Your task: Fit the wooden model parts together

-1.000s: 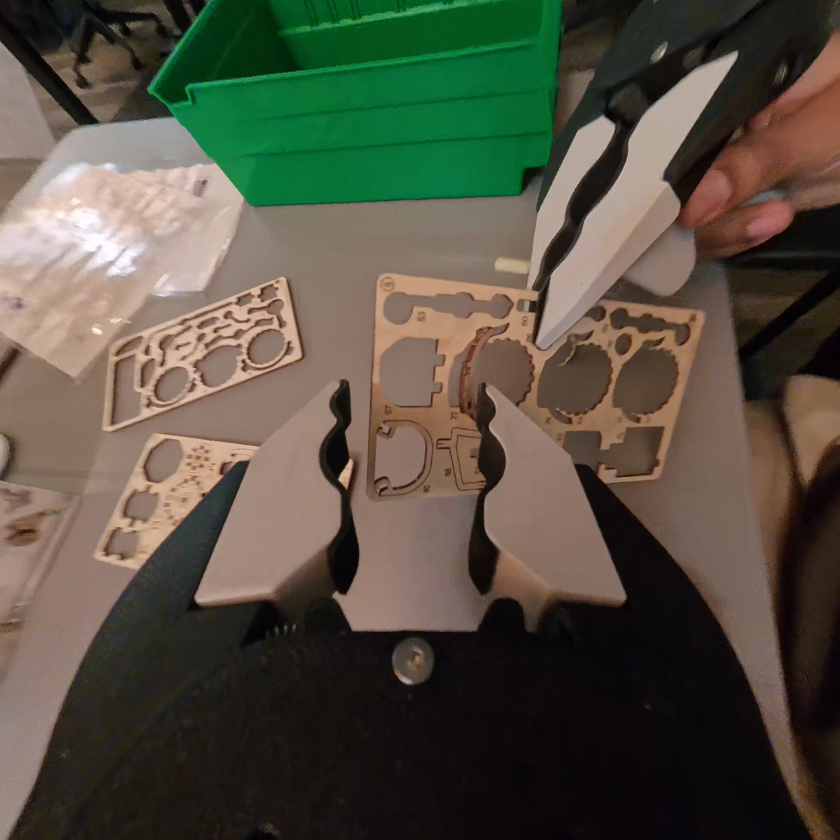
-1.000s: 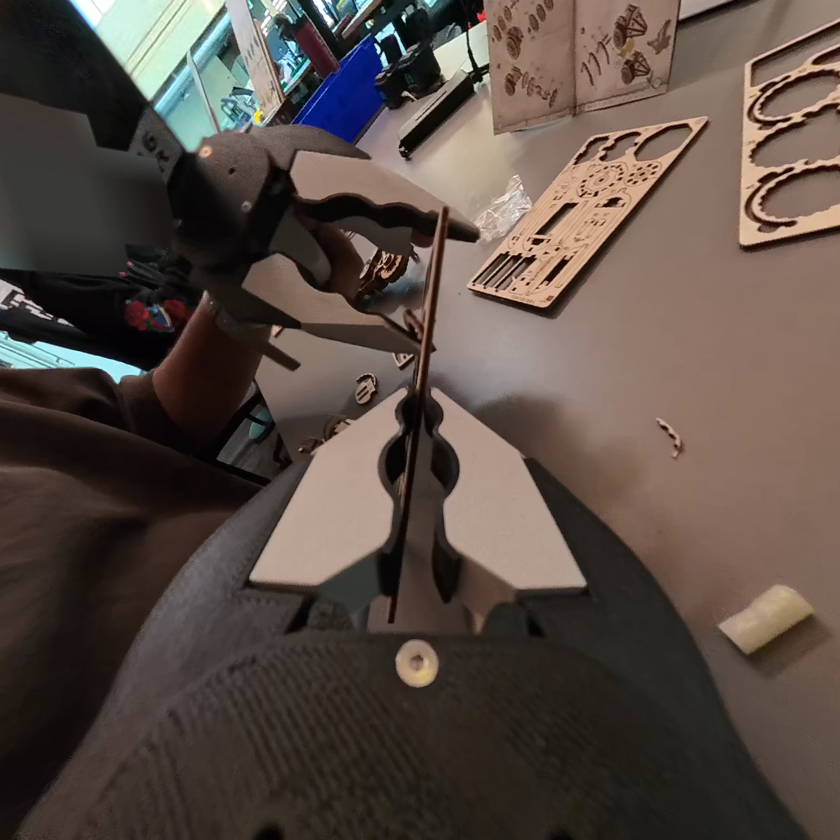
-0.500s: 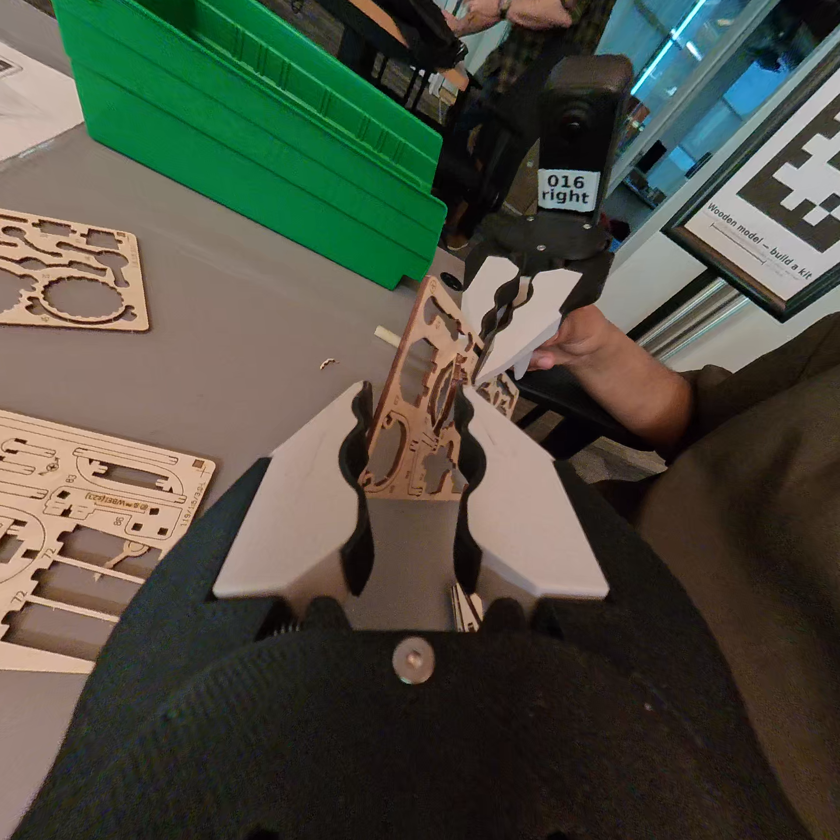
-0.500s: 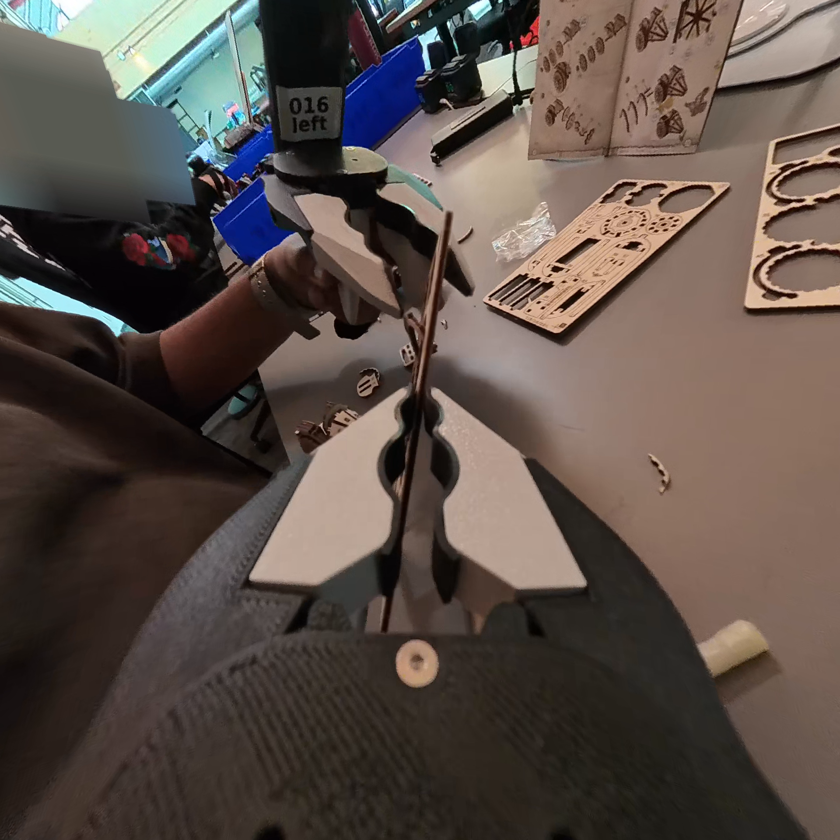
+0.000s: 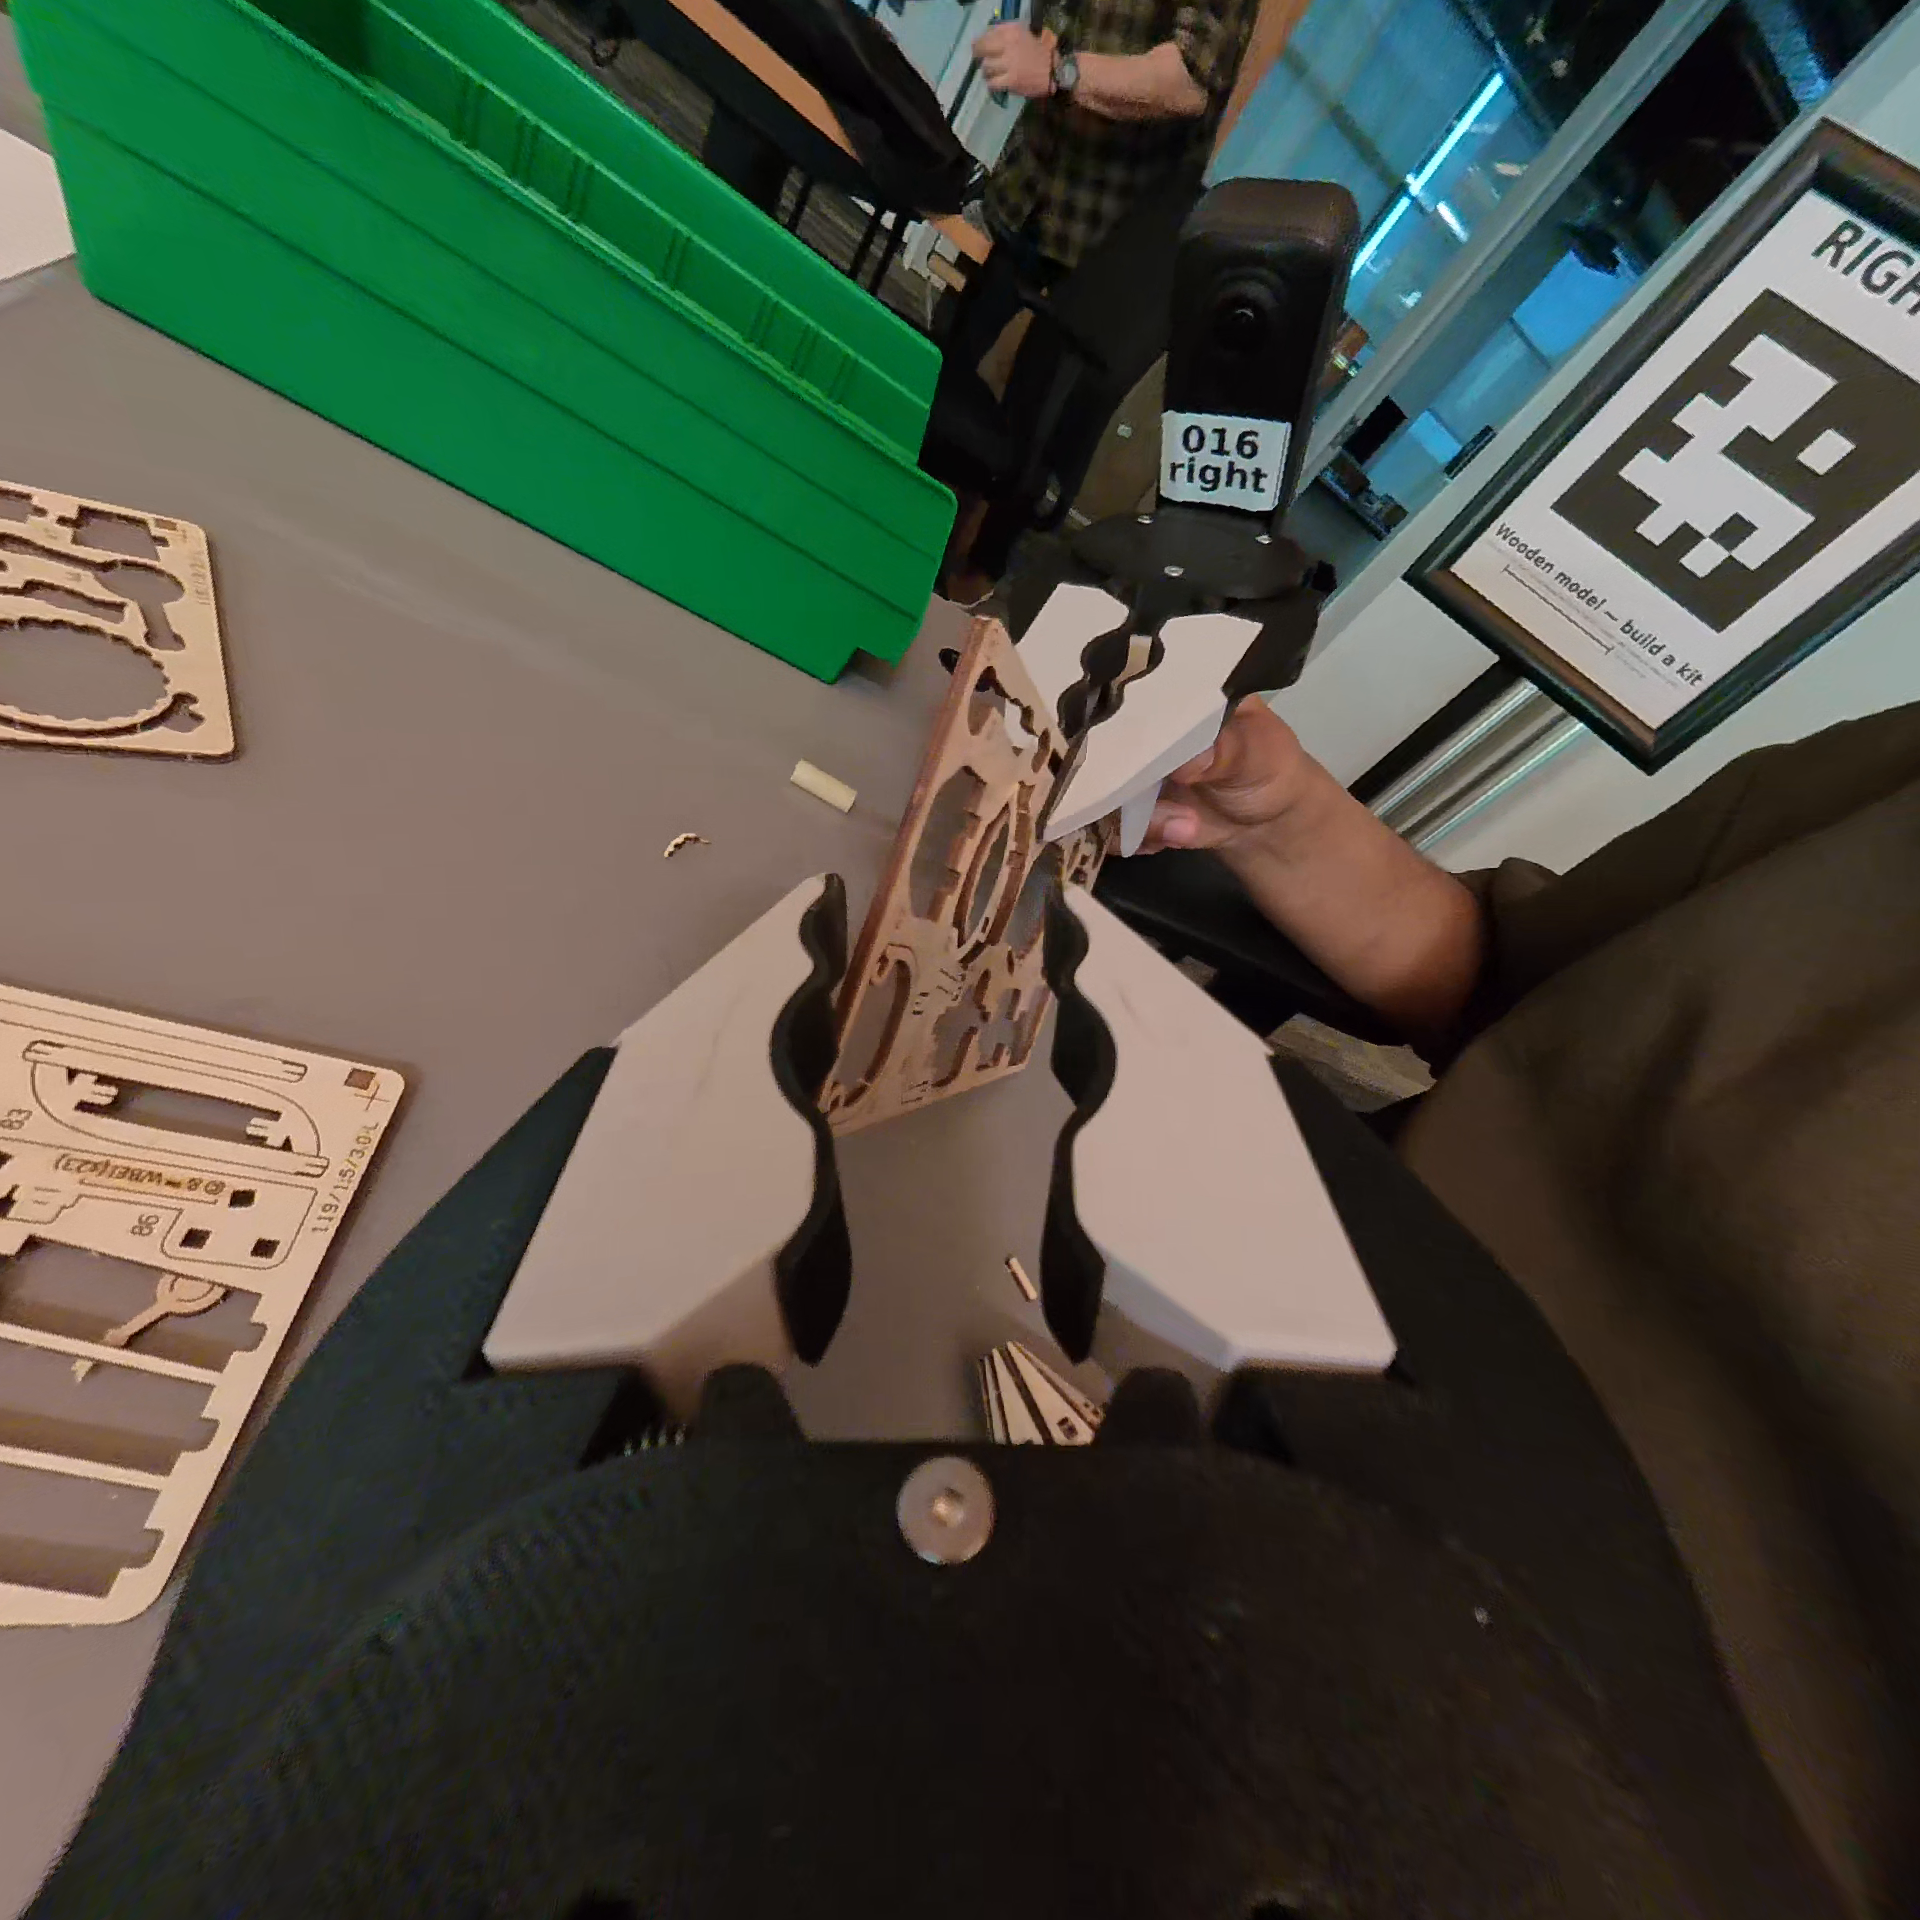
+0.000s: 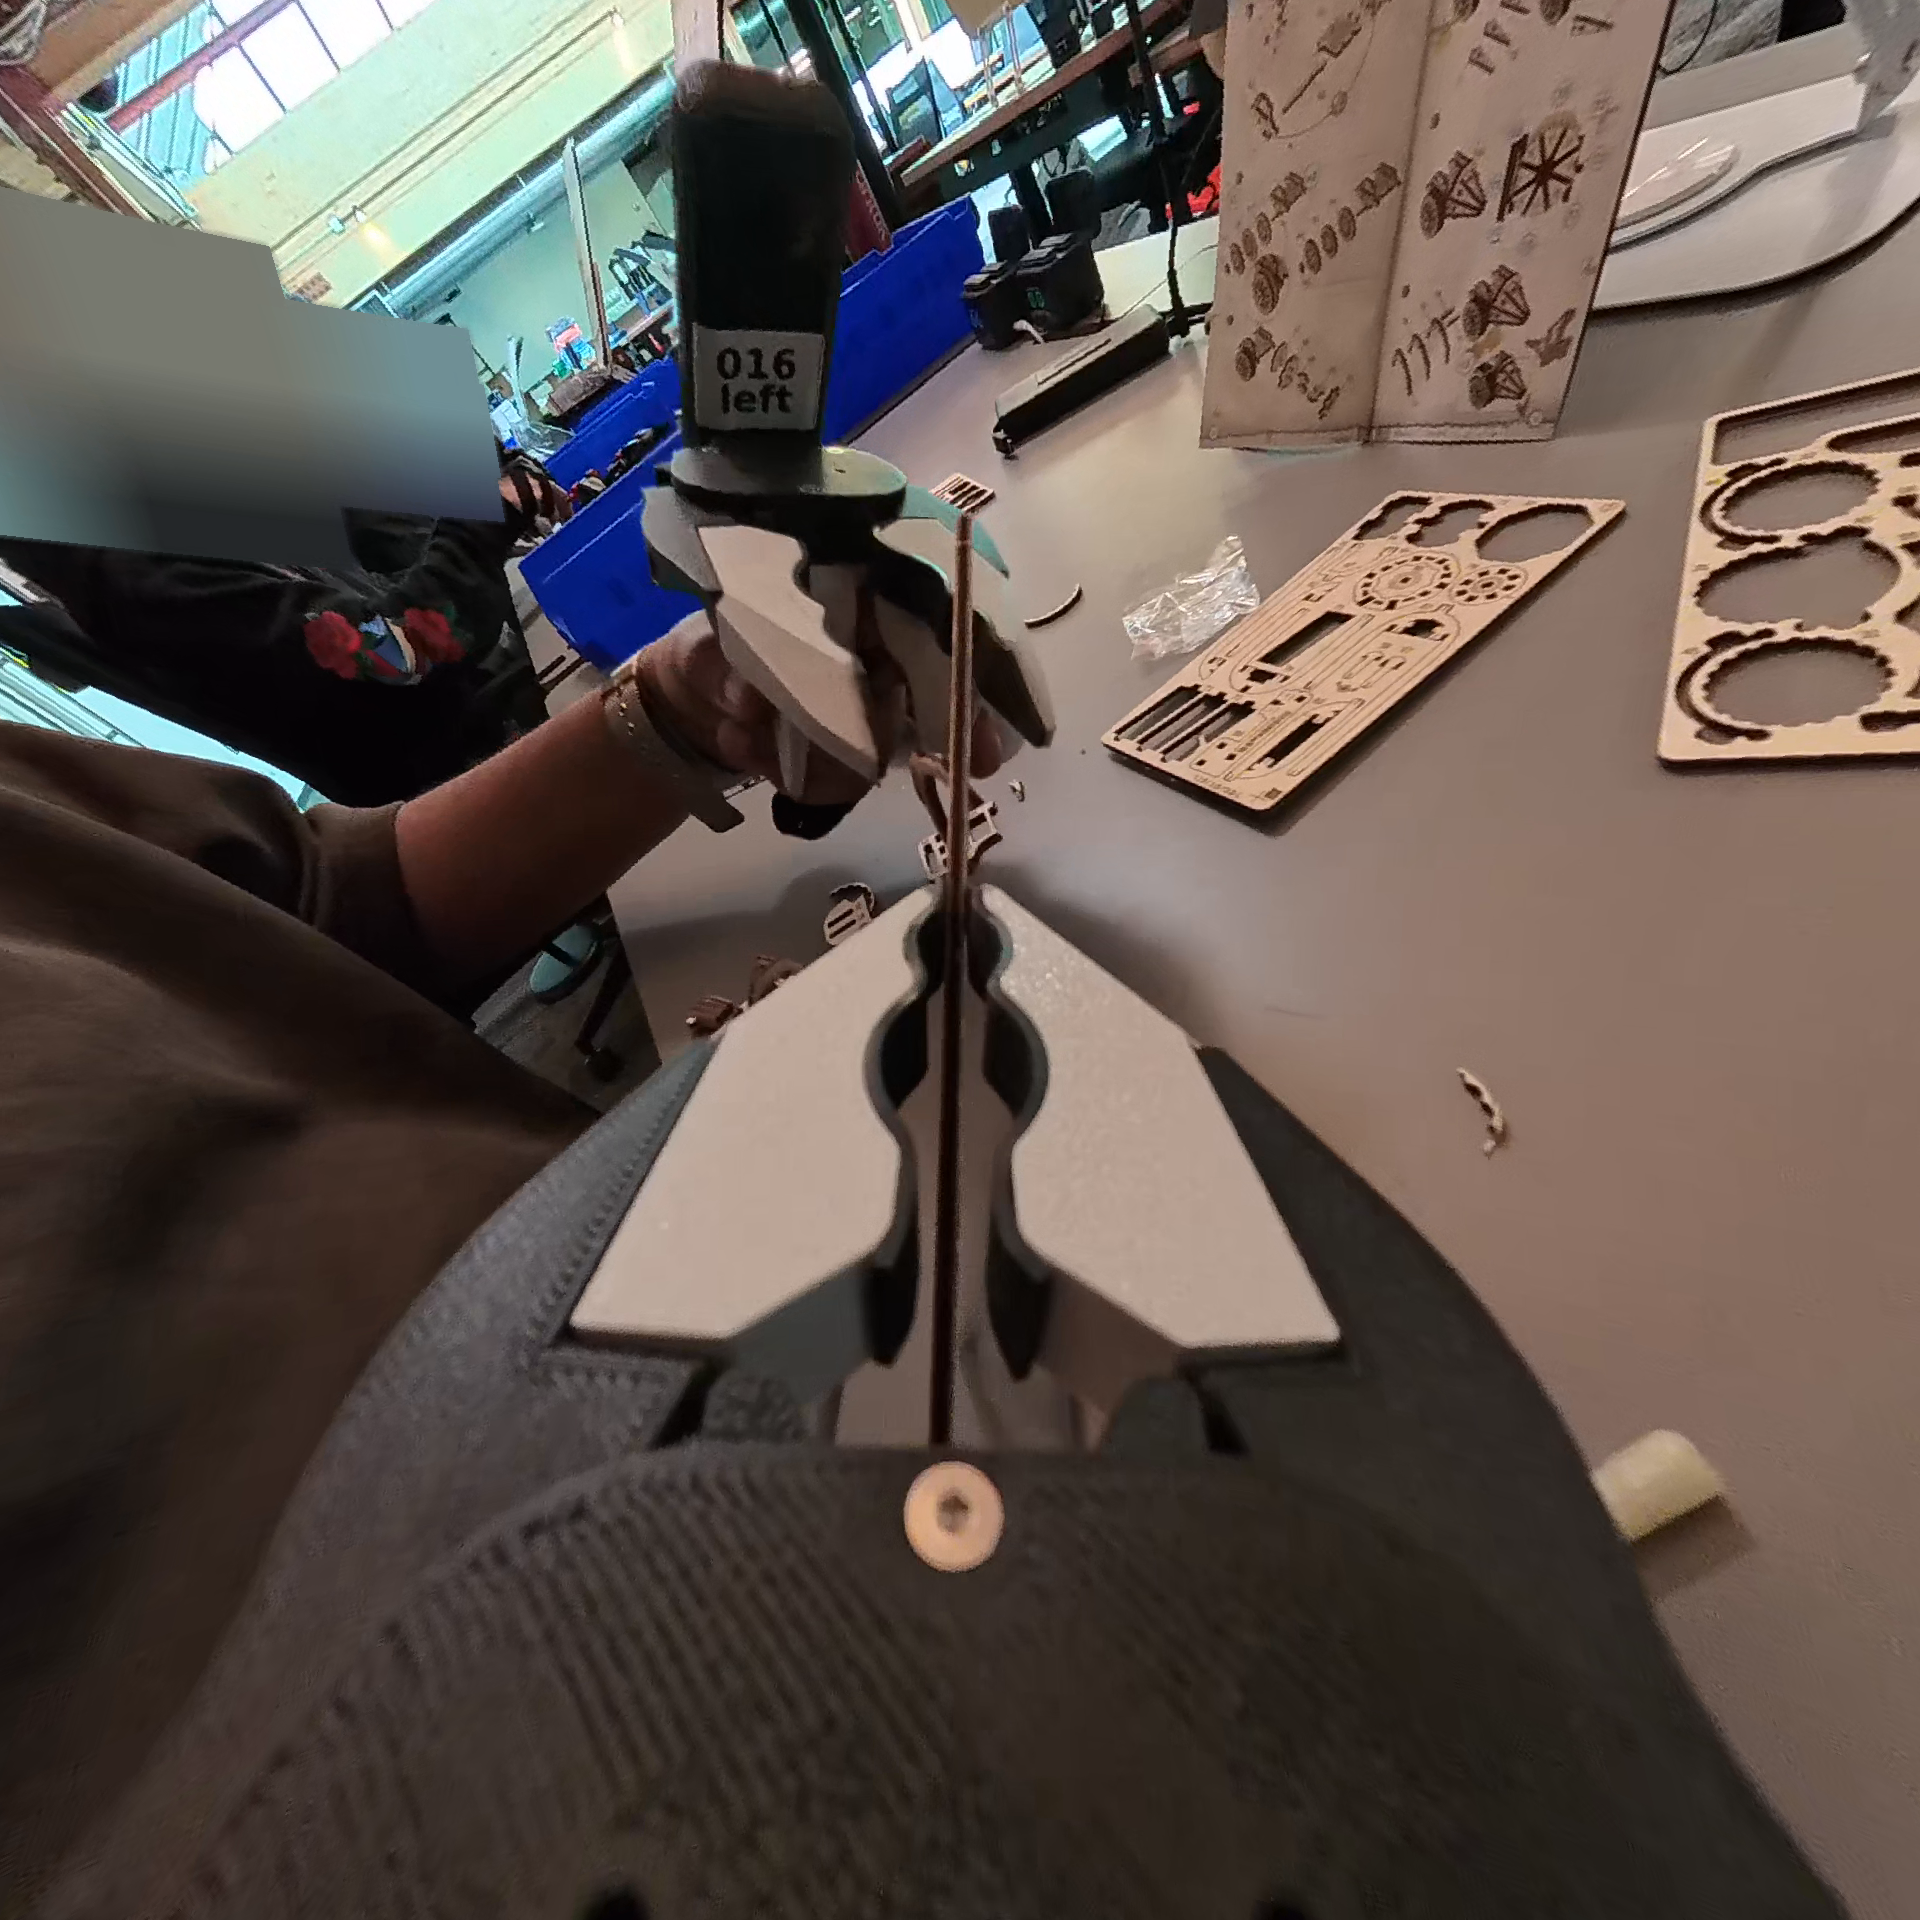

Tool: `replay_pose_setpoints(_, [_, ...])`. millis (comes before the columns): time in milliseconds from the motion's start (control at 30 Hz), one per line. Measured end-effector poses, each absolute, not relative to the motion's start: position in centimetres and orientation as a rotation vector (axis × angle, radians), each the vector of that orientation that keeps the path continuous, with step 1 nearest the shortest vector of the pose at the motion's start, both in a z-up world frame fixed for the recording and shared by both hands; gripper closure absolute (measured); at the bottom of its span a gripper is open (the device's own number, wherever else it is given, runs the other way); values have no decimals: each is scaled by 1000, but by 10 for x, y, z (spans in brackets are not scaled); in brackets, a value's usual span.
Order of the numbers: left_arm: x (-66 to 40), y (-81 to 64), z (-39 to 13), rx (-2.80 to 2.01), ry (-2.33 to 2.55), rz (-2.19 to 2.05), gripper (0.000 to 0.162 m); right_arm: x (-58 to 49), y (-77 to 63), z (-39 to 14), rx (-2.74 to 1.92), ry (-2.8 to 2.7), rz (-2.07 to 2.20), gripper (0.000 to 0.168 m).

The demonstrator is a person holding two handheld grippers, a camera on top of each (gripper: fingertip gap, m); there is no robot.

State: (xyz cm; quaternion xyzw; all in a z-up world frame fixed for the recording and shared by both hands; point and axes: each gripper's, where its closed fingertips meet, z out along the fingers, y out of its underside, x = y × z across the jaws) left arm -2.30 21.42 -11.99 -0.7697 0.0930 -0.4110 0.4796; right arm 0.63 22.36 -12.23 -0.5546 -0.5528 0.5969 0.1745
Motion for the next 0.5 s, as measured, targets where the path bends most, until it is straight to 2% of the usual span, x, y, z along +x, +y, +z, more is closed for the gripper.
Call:
replay_pose_setpoints(400, [-19,212,-123,-1881,231,-1043,132,8,218,-125,-1572,-1602,1733,168])
replay_pose_setpoints(500, [-16,210,-124,-1891,260,-1030,139,7,217,-129,-1578,-1623,1706,168])
